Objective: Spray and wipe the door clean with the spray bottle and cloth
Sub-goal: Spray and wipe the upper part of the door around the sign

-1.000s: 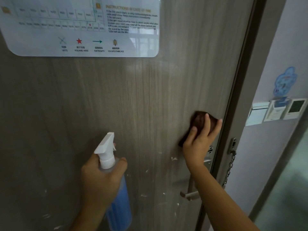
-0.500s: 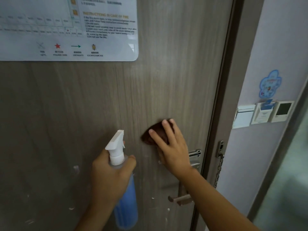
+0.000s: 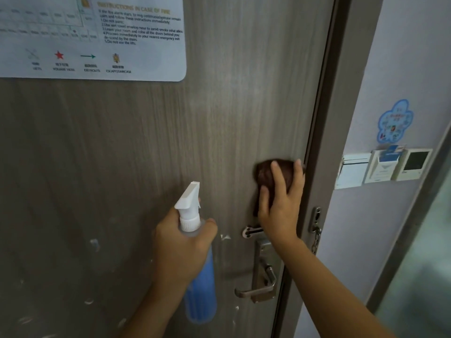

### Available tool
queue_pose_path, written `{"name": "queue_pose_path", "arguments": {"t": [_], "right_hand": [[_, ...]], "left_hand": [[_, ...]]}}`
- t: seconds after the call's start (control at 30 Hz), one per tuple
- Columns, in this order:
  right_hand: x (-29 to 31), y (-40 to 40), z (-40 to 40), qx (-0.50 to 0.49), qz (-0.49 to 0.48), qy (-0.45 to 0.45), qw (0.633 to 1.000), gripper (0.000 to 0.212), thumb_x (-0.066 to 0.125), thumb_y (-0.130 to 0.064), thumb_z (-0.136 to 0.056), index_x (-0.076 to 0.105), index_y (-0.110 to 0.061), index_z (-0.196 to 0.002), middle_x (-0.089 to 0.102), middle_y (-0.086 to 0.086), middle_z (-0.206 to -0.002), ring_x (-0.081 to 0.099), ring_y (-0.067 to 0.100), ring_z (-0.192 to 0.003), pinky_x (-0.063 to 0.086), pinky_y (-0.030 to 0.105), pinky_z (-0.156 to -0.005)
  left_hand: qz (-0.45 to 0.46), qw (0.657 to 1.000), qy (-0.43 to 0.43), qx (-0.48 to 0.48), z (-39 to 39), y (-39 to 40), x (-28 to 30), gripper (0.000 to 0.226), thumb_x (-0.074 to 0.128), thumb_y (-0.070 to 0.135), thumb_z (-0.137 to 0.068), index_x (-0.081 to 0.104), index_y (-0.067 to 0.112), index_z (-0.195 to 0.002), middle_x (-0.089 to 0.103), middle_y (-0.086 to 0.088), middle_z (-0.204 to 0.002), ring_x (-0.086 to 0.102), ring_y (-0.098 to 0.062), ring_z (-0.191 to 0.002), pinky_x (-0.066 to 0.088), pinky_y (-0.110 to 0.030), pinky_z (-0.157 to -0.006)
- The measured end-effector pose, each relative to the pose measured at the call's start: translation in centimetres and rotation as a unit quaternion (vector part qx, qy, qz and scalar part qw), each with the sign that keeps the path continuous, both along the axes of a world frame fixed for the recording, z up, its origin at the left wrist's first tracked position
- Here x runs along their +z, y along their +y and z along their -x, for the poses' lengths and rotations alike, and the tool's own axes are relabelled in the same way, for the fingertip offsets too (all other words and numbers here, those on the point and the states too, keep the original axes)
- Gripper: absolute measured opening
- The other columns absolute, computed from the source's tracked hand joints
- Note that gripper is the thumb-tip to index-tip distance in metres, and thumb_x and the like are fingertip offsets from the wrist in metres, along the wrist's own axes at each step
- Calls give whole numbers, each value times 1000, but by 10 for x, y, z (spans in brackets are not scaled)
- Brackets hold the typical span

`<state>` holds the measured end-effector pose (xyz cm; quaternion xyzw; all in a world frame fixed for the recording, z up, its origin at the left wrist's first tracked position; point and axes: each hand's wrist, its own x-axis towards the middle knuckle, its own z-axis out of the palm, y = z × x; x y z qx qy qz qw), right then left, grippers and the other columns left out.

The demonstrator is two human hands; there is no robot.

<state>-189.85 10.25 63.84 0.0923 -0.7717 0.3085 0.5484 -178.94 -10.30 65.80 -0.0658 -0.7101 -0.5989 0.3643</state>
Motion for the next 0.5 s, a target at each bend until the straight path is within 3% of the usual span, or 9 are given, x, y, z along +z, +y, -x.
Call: {"name": "queue_pose_path", "arguments": {"t": [0.17,0.4,0.5], "right_hand": [[-38,-3,-14,47,-49,-36,997,56,58,-15,-100,42,-17,-154,6,13,-171,7,40,-158,28,65,-120],[49,-11,-2,45,-2,10,999,52,62,-13,-102,50,-15,-152,11,17,-169,7,42,-158,22,57,-125],[59,-12,6,40,8,36,999,51,61,-14,-102,49,-13,-152,11,17,-169,8,41,-158,25,58,-124]], "left_hand": [[7,1000,-7,2,3,11,-2,18,71,42,-63,62,32,-75,64,3,-60,60,-4,-49,46,-16,-47],[10,1000,-12,-9,5,28,4,25,71,42,-64,68,28,-84,63,8,-59,58,-2,-50,47,-17,-49],[14,1000,-10,-7,4,32,3,20,72,41,-65,68,33,-83,63,8,-59,58,-2,-51,47,-18,-50]]}}
